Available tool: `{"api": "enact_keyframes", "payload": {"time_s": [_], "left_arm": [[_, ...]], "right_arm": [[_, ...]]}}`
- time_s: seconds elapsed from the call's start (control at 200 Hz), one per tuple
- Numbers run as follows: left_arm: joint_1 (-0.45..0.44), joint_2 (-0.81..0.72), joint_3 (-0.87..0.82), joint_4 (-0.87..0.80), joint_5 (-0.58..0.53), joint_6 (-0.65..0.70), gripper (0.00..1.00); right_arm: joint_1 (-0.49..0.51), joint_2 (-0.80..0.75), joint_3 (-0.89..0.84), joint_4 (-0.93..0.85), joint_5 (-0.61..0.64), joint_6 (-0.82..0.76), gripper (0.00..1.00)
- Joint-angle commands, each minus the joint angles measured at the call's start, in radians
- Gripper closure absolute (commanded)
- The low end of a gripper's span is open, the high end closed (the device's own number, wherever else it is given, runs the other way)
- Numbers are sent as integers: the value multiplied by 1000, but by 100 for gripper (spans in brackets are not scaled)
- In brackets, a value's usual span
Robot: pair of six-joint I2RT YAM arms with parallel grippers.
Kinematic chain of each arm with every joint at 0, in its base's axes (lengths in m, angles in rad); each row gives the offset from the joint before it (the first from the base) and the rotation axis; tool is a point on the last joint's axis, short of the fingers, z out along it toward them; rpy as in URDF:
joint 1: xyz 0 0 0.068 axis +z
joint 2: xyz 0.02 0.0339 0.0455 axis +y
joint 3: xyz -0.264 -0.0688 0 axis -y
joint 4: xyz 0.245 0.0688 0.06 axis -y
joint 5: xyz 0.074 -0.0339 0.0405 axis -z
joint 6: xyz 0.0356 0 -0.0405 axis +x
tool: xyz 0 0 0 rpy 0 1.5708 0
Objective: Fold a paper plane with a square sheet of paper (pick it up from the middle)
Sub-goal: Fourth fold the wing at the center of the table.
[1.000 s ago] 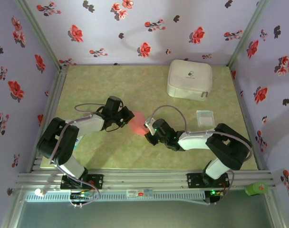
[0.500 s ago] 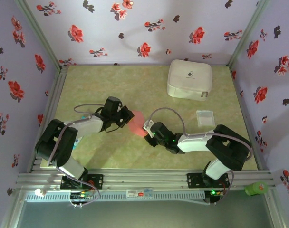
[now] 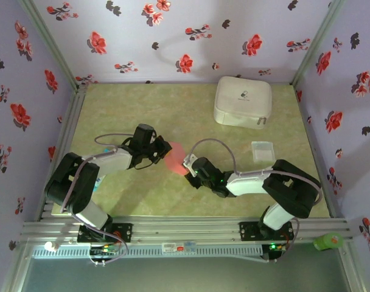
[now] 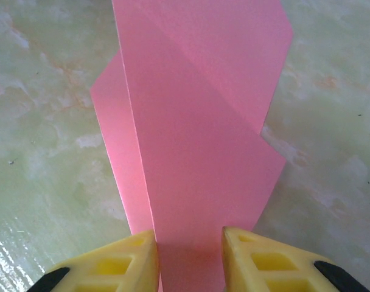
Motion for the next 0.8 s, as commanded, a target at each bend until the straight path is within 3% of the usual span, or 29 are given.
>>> {"api": "enact_keyframes", "payload": {"time_s": [0.0,0.175,0.64,0.715,0.79], "left_arm": [[8,-29,-10,16,11,-12,100],[7,-26,-8,16,10,-12,100],[8,-30,-15,16,9,-10,99],[8,-33,-17,12,6,-10,94],[9,-43,-20,1,-3,-8,79]], "right_arm": [[8,16,2,41,32,-7,68],[8,12,0,47,35,-4,70],[8,26,7,46,17,40,88],[8,26,8,44,15,47,90],[8,29,9,44,12,55,91]]}}
